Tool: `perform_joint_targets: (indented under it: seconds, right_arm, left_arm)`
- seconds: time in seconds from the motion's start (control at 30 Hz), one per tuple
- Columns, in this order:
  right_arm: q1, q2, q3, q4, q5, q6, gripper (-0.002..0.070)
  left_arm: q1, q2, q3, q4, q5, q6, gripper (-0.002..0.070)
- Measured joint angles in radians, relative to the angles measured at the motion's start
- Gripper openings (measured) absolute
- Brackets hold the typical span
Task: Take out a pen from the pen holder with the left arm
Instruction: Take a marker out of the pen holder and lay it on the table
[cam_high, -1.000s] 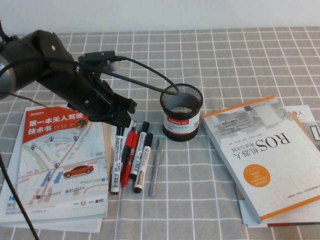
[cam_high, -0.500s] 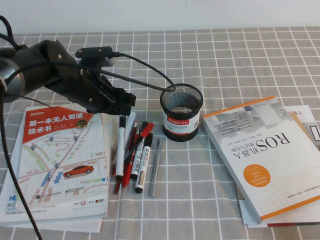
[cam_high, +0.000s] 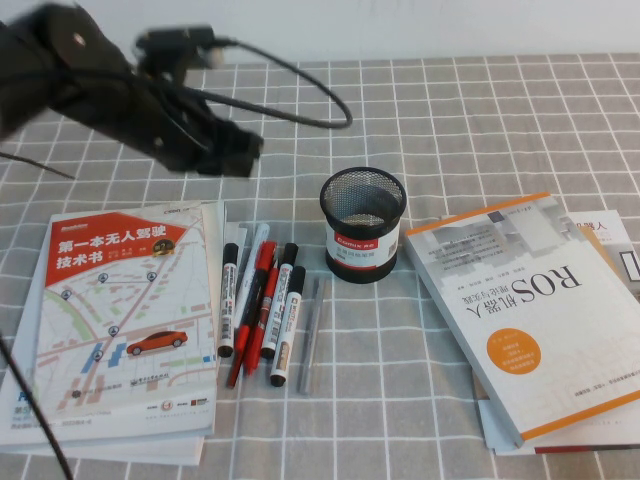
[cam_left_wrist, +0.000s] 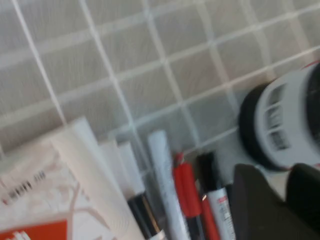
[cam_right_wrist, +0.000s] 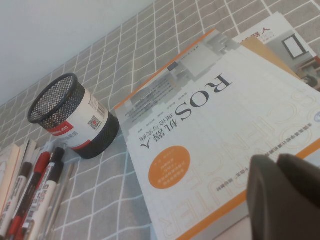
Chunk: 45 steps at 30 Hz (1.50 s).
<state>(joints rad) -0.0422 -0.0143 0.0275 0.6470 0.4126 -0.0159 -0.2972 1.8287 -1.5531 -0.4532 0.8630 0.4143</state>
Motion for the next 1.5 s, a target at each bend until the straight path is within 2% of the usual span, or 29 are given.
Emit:
perform_joint_targets:
  seconds: [0.07, 0.2, 0.37, 0.77, 0.97, 1.23, 1.4, 1.5]
  right_arm:
    - [0.000, 0.000, 0.000, 0.000, 0.000, 0.000, -0.0013]
    - [0.000, 0.000, 0.000, 0.000, 0.000, 0.000, -0.0013]
    - [0.000, 0.000, 0.000, 0.000, 0.000, 0.000, -0.0013]
    - [0.000, 0.000, 0.000, 0.000, 0.000, 0.000, -0.0013]
    - [0.000, 0.000, 0.000, 0.000, 0.000, 0.000, -0.0013]
    - [0.000, 0.000, 0.000, 0.000, 0.000, 0.000, -0.0013]
    - [0.000, 0.000, 0.000, 0.000, 0.000, 0.000, -0.0013]
    - [0.000, 0.000, 0.000, 0.000, 0.000, 0.000, -0.0013]
  left_arm:
    - [0.000, -0.083, 0.002, -0.021, -0.008, 0.054, 0.0055]
    - [-0.025, -0.284, 0.063, -0.084, -0.093, 0.133, 0.0013]
    - [-0.039, -0.558, 0.231, -0.108, -0.154, 0.159, 0.0004]
    - [-0.039, -1.068, 0.808, -0.089, -0.188, 0.159, 0.0003]
    - [-0.039, -1.191, 0.965, -0.059, -0.098, 0.159, 0.0001]
    - [-0.039, -1.213, 0.985, 0.080, -0.025, 0.126, 0.0001]
    - [-0.039, -1.250, 1.057, 0.095, -0.105, 0.086, 0.0000]
    - [-0.039, -1.321, 1.151, 0.099, -0.212, 0.034, 0.0000]
